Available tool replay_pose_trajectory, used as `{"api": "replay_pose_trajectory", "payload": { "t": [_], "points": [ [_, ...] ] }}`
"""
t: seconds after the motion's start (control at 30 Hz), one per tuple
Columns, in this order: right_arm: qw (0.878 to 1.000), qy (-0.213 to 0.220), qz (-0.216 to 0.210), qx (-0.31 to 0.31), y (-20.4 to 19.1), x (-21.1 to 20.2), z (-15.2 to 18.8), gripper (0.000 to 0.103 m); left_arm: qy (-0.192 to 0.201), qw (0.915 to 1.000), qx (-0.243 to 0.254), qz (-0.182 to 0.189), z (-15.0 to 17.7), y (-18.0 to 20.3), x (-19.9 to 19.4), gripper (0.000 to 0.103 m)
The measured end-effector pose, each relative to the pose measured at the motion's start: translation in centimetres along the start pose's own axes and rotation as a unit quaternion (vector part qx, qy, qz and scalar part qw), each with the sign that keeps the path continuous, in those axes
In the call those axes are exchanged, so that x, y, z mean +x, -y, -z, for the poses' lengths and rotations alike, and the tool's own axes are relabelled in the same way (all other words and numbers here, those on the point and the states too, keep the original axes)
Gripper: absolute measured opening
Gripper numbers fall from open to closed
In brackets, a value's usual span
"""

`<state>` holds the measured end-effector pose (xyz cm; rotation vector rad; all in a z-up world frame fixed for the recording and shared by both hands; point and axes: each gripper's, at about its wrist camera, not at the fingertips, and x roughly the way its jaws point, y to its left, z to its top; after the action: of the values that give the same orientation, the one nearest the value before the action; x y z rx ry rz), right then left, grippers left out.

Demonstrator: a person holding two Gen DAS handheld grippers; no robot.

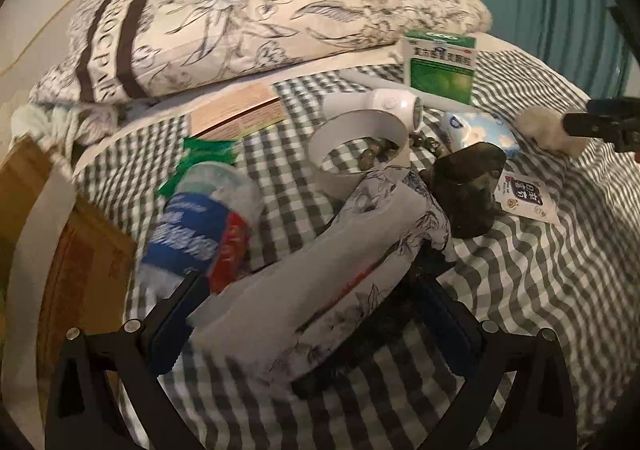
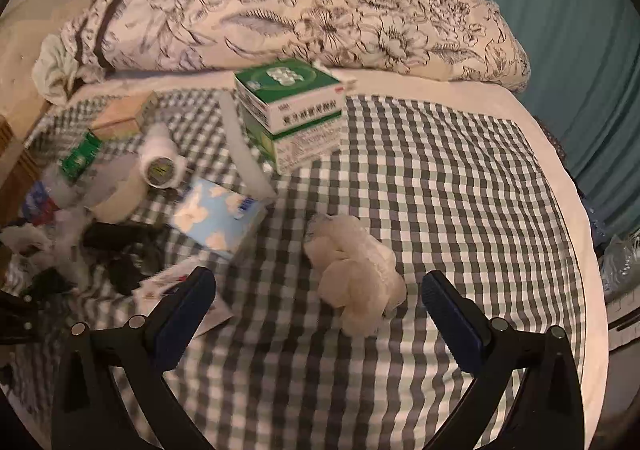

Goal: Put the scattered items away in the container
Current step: 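Grasp the floral tissue pack with the left tool while the right grasps the lace cloth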

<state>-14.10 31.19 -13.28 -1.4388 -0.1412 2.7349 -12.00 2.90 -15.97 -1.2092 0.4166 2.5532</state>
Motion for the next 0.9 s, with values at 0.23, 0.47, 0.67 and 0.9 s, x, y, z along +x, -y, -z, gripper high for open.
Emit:
{"api": "replay_pose_trajectory", "payload": {
  "t": [0.23,0.47,0.67,0.9],
  "points": [
    [0.999,-0.031,0.011,0.001,0.7,3.4,0.0,0.103,-0.010,0.9995,0.029,0.008,0.2,1.5,1.8,0.103],
    [0.999,-0.044,0.016,0.002,0.7,5.7,0.1,0.103,-0.038,0.9977,-0.026,0.049,0.3,0.2,3.2,0.103],
    [0.998,-0.060,-0.001,0.032,1.8,7.5,0.6,0.103,-0.032,0.9977,-0.036,0.047,0.5,0.0,3.4,0.103],
    [0.999,-0.035,-0.005,0.025,1.8,7.8,1.6,0.103,-0.030,0.9980,-0.046,0.032,0.4,0.1,3.6,0.103]
  ]
}}
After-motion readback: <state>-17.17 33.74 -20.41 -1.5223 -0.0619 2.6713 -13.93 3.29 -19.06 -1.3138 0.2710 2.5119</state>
